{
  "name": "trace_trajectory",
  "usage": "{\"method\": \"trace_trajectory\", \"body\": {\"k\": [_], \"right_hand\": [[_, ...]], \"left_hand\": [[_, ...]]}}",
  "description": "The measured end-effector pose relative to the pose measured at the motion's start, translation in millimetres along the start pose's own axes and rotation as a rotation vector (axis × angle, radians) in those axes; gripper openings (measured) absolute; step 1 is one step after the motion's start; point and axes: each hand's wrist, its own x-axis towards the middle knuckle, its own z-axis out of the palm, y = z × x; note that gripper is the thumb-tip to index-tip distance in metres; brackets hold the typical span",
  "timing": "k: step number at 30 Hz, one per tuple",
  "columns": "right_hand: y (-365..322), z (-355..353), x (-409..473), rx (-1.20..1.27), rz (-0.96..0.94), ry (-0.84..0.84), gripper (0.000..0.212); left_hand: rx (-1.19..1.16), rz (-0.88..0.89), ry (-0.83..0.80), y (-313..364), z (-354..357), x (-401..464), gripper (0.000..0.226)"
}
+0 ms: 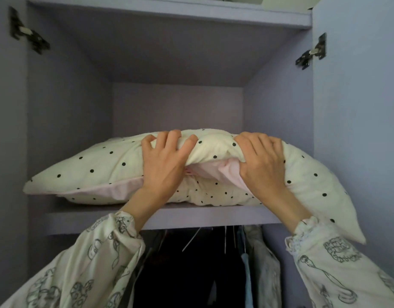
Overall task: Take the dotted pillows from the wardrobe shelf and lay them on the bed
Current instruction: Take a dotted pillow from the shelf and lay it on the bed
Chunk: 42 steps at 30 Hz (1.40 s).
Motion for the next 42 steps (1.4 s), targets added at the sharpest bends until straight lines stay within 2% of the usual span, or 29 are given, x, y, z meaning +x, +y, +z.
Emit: {"method": "trace_trajectory", "body": {"k": [4, 6, 7, 8, 10, 14, 16, 19, 24, 28, 30, 32, 37, 42], "right_hand": [[-2, -10, -27, 0.028, -0.088, -0.07, 0.019], [-5, -19, -40, 0.113, -0.079, -0.13, 0.051], [-5, -23, -47, 0.144, -0.069, -0.185, 0.057], [-4, -25, -55, 0.155, -0.073, -0.214, 0.053], [-1, -27, -76, 0.141, -0.094, -0.272, 0.031], [5, -30, -106, 0.164, -0.094, -0.583, 0.062], [5, -31, -111, 0.207, -0.082, -0.758, 0.074], [9, -26, -112, 0.257, -0.032, -0.91, 0.077], [4, 1, -110, 0.179, 0.04, -0.929, 0.061], [-7, 27, -104, 0.125, 0.038, -0.833, 0.058], [-9, 44, -101, 0.082, 0.049, -0.768, 0.059], [-13, 59, -100, 0.07, 0.088, -0.707, 0.059], [-9, 83, -123, 0.022, 0.099, -0.617, 0.059], [4, 101, -140, -0.037, 0.048, -0.56, 0.058]], "left_hand": [[-0.036, 0.021, -0.141, 2, -11, -32, 0.061], [-0.028, 0.042, -0.224, 2, -15, -43, 0.064], [-0.032, 0.041, -0.269, 4, -16, -48, 0.065], [-0.039, 0.039, -0.314, 7, -16, -52, 0.064], [-0.042, 0.044, -0.395, 14, -16, -63, 0.065], [0.016, 0.033, -0.601, 31, -12, -90, 0.089], [0.063, 0.027, -0.671, 41, -9, -100, 0.093], [0.115, 0.032, -0.717, 52, -5, -112, 0.093], [0.029, 0.04, -0.726, 54, 8, -131, 0.096], [0.008, 0.196, -0.791, 35, 12, -136, 0.105], [-0.056, 0.255, -0.803, 21, 16, -134, 0.087], [-0.073, 0.234, -0.793, 8, 22, -124, 0.065], [-0.003, 0.254, -0.683, -16, 53, -79, 0.055], [0.064, 0.164, -0.501, -29, 90, -19, 0.058]]}}
